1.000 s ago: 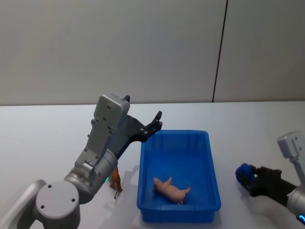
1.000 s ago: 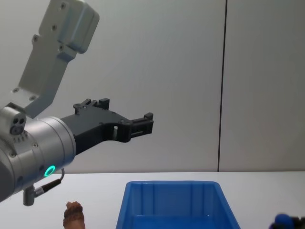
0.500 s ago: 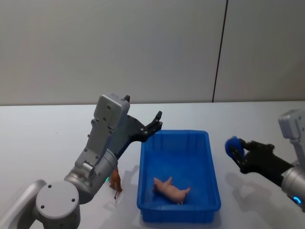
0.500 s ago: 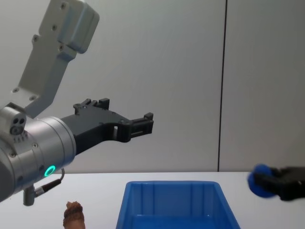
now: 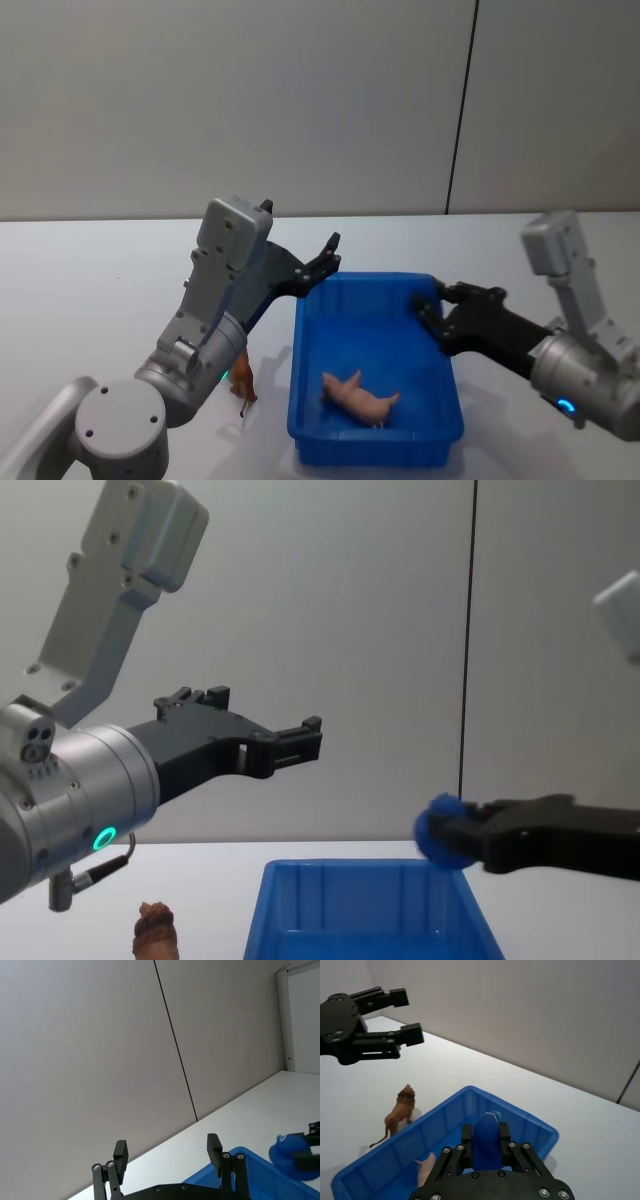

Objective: Pick up the two dolls from the table and place them into the box.

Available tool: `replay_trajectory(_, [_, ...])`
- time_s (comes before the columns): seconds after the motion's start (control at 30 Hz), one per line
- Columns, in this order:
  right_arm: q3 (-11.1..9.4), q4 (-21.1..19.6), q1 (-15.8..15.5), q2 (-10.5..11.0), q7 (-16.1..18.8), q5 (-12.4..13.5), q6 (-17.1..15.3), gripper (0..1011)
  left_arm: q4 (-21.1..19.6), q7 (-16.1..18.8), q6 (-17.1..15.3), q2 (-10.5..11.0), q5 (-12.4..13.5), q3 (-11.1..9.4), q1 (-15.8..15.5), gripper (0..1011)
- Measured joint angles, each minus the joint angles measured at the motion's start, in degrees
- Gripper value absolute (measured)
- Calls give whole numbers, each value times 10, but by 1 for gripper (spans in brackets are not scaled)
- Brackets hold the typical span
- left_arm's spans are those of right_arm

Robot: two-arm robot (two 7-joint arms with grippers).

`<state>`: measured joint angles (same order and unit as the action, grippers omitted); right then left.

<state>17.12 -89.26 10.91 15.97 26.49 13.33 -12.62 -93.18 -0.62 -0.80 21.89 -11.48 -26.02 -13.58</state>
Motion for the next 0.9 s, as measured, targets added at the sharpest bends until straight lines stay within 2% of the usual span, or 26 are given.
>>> replay_trajectory(0.03, [2,2,1,-2,2,-1,-2,297,0,0,0,0,0,0,0,1001])
replay_trajectory(0.17, [12,15,9,-13,9,-10,-11,406,0,0,0,0,0,0,0,1001])
replay_trajectory(0.27, [16,21,12,-17,10,-14,-14,546,0,0,0,0,0,0,0,1001])
replay_trajectory(0.3, [18,24,14,-19,11,-16,-16,546,0,0,0,0,0,0,0,1001])
replay_trajectory(0.5, [21,32,17,-22,12,-19,-16,746,0,0,0,0,0,0,0,1001])
replay_trajectory(0.53, [21,32,17,-22,12,-19,-15,746,0,0,0,0,0,0,0,1001])
replay_trajectory(0.67, [18,31,16,-18,11,-13,-9,909,0,0,0,0,0,0,0,1001])
replay_trajectory(0.7, [18,31,16,-18,11,-13,-9,909,0,0,0,0,0,0,0,1001])
replay_trajectory(0.8, [12,25,11,-12,6,-1,-3,996,0,0,0,0,0,0,0,1001])
replay_trajectory(0.9, [9,21,7,-6,3,6,1,1001,0,0,0,0,0,0,0,1001])
